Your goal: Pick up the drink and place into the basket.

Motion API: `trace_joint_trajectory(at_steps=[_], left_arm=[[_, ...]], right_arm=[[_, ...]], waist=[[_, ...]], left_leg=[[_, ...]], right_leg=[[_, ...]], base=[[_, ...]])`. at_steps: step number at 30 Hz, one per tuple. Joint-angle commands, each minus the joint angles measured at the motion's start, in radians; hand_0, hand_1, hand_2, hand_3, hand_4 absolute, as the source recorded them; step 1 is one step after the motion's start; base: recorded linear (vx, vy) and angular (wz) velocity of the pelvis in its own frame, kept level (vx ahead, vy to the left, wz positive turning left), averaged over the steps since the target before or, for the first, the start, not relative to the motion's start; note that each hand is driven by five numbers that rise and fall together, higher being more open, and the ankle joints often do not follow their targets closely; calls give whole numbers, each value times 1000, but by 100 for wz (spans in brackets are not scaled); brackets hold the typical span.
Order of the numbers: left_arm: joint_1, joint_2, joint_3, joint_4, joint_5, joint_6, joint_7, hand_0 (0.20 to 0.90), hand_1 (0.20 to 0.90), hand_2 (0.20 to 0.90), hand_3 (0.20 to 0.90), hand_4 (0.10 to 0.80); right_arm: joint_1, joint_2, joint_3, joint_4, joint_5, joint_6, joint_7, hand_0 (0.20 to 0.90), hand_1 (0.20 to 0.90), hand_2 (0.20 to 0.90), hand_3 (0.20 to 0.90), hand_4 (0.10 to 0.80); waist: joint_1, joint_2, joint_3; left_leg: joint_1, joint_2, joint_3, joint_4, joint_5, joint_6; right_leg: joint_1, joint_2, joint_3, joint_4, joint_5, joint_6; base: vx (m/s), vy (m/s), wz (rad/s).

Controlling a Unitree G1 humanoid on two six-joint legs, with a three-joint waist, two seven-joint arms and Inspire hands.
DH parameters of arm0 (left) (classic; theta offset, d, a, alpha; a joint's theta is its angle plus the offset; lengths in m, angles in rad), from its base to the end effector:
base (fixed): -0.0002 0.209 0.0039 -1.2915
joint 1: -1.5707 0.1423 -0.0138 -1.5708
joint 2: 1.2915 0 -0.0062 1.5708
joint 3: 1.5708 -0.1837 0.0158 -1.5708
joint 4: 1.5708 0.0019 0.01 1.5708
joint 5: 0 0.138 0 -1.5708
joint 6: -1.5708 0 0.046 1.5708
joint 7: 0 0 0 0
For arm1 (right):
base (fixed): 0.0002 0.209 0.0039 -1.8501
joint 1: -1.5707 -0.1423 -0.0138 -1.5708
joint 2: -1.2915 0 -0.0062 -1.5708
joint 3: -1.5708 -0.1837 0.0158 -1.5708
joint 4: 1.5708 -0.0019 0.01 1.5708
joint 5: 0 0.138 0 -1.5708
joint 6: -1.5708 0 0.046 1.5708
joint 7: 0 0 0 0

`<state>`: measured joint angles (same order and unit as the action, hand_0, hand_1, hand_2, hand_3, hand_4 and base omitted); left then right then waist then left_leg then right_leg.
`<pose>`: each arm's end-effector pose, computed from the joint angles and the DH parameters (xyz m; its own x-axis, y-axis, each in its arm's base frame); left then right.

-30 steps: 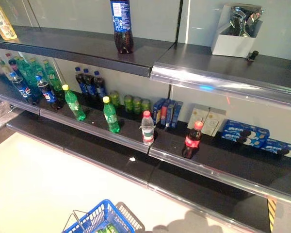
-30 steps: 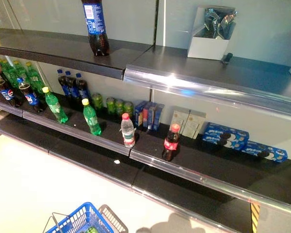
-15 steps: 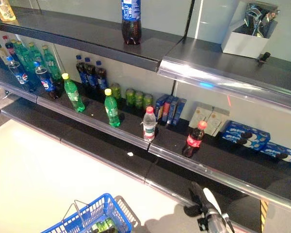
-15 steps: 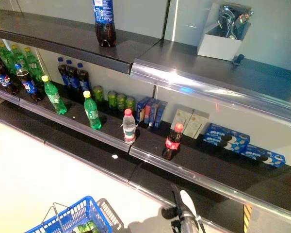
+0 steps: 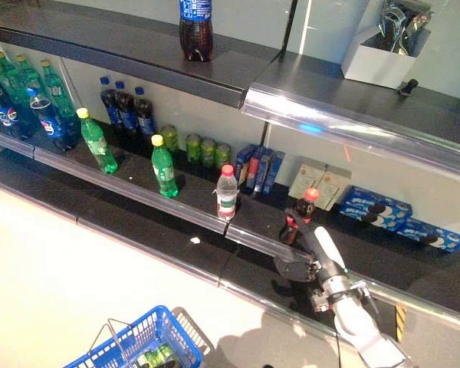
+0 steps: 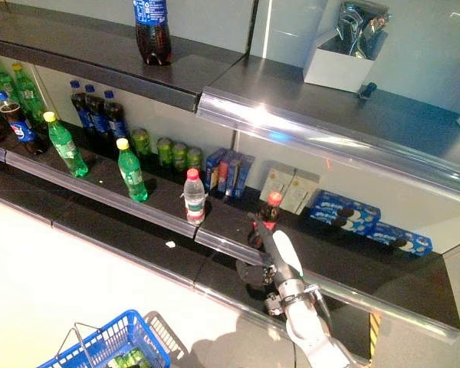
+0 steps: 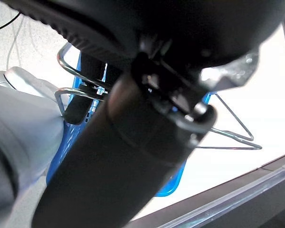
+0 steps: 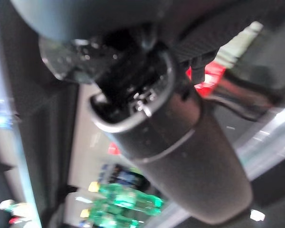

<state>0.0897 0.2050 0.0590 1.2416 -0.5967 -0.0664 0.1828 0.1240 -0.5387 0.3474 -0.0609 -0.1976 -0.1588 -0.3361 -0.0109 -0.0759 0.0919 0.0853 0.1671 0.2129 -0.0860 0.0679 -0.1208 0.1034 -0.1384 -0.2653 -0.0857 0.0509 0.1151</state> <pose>0.0380 0.2287 -0.1192 0.1734 0.3960 -0.9017 -0.6408 0.7406 0.2020 0.1652 -0.1840 0.0322 0.9863 0.1348 0.0948 -0.0506 0.7951 -0.6043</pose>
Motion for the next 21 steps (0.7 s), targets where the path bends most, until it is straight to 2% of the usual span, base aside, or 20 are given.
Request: trace_joint_trajectory(at_steps=[1,5,13,21], left_arm=[[-24,-2,7,51,48,-87,-25,300,300,300,200,100],[-16,-9,16,57,36,-89,-15,300,300,300,200,100],[-4,-19,10,55,24,-93,-21,300,300,300,200,100],[-16,-28,-31,42,-5,-90,-10,300,300,300,200,100]], right_arm=[[-36,-56,-120,-172,-40,-152,-206,900,900,900,900,800],[-12,-53,-166,-186,-32,-150,-291,900,900,900,900,800],[-17,-59,-180,-206,13,-149,-313,900,900,900,900,800],[-106,-77,-125,-185,127,-144,-323,900,900,900,900,800]], waist=[[-14,23,-26],[-24,29,-33],[-26,36,-32],[-4,40,16]], left_leg=[[17,58,9,-1,-45,-23],[20,61,21,-1,-47,-25],[37,66,34,-1,-45,-21],[-11,62,20,108,-58,-17]], right_leg=[[-29,-76,33,14,27,77],[-33,-78,36,16,25,79],[-39,-78,39,36,11,71],[-73,-80,42,112,-16,40]], base=[[0,0,0],[8,8,-3],[43,11,-11],[38,-6,0]])
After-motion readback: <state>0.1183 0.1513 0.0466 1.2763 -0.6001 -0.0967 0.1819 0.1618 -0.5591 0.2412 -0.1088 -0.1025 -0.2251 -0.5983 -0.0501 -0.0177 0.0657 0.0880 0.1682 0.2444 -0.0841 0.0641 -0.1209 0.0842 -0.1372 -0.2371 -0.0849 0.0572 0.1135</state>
